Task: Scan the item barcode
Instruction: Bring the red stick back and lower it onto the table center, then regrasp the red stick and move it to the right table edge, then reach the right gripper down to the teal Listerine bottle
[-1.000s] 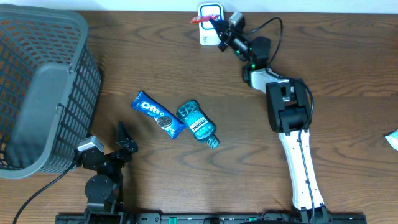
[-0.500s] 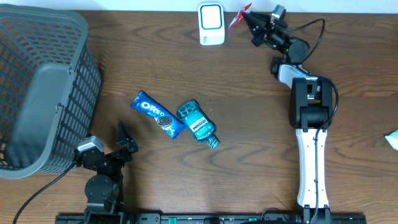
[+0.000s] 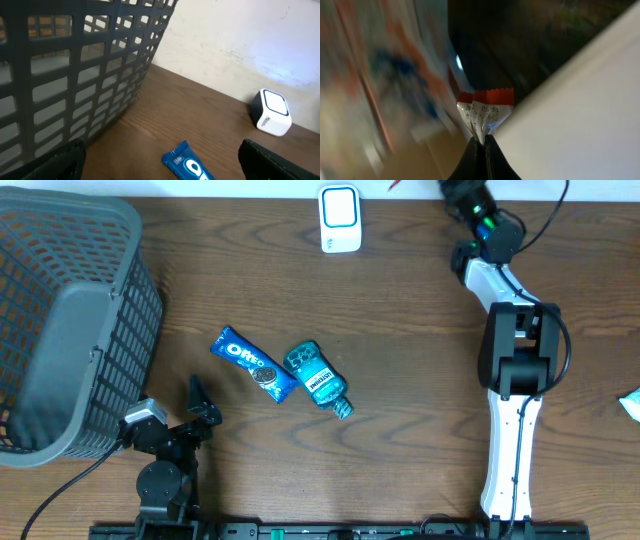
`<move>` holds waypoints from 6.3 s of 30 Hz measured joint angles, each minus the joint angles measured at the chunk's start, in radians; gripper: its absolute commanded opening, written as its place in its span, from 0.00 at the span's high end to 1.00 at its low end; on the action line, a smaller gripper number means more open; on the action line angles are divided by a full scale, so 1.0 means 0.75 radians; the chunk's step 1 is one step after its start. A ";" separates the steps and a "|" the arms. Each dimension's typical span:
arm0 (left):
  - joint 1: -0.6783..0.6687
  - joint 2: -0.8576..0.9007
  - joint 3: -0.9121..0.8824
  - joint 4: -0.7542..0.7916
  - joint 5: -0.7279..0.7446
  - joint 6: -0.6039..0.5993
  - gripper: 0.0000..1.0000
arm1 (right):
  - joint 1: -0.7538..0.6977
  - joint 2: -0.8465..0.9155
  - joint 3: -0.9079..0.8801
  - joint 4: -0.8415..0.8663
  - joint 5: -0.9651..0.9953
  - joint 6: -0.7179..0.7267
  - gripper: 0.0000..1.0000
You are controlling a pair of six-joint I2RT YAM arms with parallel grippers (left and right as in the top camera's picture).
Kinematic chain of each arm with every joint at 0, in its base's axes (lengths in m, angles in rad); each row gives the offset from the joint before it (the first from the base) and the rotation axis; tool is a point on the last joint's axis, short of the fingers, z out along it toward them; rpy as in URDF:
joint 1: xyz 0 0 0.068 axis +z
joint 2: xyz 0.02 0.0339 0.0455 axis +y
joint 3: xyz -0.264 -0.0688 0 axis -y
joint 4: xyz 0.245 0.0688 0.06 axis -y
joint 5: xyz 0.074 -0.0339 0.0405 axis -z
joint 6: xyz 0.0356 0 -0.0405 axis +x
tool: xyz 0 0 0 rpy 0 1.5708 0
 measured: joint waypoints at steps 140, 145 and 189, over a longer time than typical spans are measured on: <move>0.000 0.000 -0.001 0.003 -0.001 0.000 0.02 | 0.737 -0.646 -0.125 -3.924 0.493 -1.880 0.01; 0.000 0.000 -0.001 0.003 -0.001 0.000 0.02 | 0.856 -0.646 -0.282 -3.806 0.583 -1.842 0.01; 0.000 0.000 -0.001 0.002 0.000 0.000 0.02 | 1.045 -0.635 -0.620 -3.557 0.713 -1.744 0.56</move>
